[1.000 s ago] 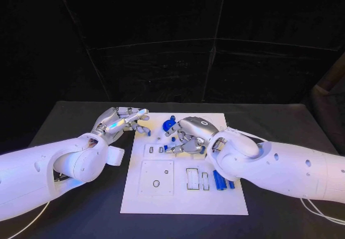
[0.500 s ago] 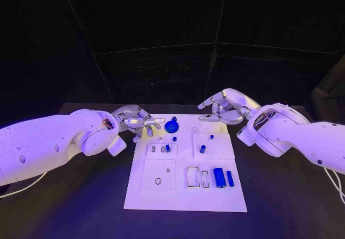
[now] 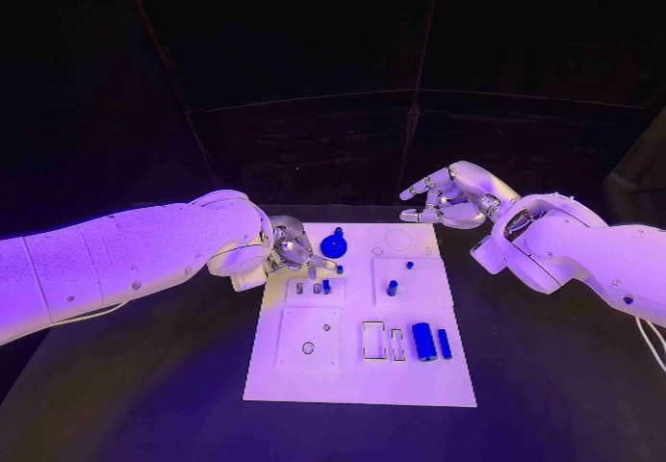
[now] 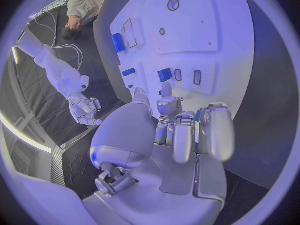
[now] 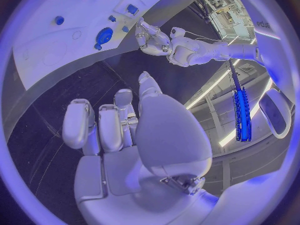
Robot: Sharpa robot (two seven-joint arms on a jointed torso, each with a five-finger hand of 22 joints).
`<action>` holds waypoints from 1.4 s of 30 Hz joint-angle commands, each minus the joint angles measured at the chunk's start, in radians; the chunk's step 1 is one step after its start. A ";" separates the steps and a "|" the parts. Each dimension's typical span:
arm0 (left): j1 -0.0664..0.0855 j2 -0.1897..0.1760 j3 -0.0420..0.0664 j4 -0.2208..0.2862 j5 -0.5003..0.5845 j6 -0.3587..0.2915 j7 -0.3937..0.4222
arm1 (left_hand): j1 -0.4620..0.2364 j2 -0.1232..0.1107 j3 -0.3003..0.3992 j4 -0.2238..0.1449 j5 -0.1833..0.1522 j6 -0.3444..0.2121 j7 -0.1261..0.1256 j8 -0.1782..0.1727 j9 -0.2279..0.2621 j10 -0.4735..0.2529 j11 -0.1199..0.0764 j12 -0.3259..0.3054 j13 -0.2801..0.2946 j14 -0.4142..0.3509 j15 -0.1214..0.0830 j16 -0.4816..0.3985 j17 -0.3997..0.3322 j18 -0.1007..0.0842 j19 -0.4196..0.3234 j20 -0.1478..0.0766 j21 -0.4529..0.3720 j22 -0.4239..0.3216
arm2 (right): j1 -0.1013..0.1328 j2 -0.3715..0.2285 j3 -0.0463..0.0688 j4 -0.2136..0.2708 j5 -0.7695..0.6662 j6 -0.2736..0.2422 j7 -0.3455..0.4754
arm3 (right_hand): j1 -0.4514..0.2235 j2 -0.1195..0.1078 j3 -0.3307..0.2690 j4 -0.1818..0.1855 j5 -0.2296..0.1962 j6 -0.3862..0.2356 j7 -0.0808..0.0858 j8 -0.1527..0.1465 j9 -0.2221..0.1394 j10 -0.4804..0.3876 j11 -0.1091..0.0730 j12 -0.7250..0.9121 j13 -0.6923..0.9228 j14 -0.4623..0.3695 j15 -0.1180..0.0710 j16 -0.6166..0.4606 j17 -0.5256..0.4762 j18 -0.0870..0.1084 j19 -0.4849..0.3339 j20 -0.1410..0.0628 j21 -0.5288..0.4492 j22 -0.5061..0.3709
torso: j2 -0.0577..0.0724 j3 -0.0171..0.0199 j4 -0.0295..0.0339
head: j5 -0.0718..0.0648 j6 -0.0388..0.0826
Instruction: Assemble the parts on the task board
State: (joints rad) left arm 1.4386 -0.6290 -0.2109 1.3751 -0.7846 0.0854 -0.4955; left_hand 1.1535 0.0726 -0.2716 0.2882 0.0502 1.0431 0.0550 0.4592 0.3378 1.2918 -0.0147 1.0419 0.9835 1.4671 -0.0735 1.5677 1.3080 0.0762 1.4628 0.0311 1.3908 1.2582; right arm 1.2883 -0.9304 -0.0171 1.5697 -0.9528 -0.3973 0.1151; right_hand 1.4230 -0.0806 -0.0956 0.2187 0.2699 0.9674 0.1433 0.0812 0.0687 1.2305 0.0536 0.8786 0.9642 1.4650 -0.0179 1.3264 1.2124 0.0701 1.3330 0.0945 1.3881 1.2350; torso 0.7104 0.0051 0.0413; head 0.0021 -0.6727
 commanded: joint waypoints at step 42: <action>0.003 0.153 -0.016 -0.127 -0.093 0.176 -0.131 | 0.010 0.028 -0.035 -0.020 -0.002 -0.071 -0.007 0.111 0.117 0.013 -0.008 0.071 0.070 0.104 -0.011 0.003 0.263 -0.029 0.030 -0.008 0.044 0.073 | 0.002 0.025 0.001 -0.028 -0.007 0.038 -0.041 | 0.002 0.019 -0.017 -0.010 0.046 0.008 -0.005 0.008 0.001 -0.002 -0.003 -0.016 -0.016 0.026 -0.005 -0.018 -0.014 0.010 -0.007 -0.005 -0.015 -0.013 | 0.000 0.0010 -0.0013 | 0.007 -0.029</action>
State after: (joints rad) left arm 1.4408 -0.4779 -0.2267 1.2502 -0.8706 0.2351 -0.6173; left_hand 1.1549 0.0987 -0.3059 0.2729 0.0502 0.9789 0.0479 0.5664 0.4536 1.2989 -0.0217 1.1084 1.0526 1.4672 -0.0805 1.5676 1.3076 0.0615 1.4663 0.0274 1.4291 1.3079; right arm 1.2885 -0.9060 -0.0172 1.5413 -0.9569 -0.3685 0.0741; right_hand 1.4224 -0.0719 -0.1066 0.2077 0.3134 0.9710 0.1397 0.0860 0.0685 1.2307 0.0536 0.8658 0.9486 1.4650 -0.0179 1.3148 1.1996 0.0699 1.3297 0.0912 1.3767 1.2239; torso 0.7102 0.0057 0.0399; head 0.0086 -0.7005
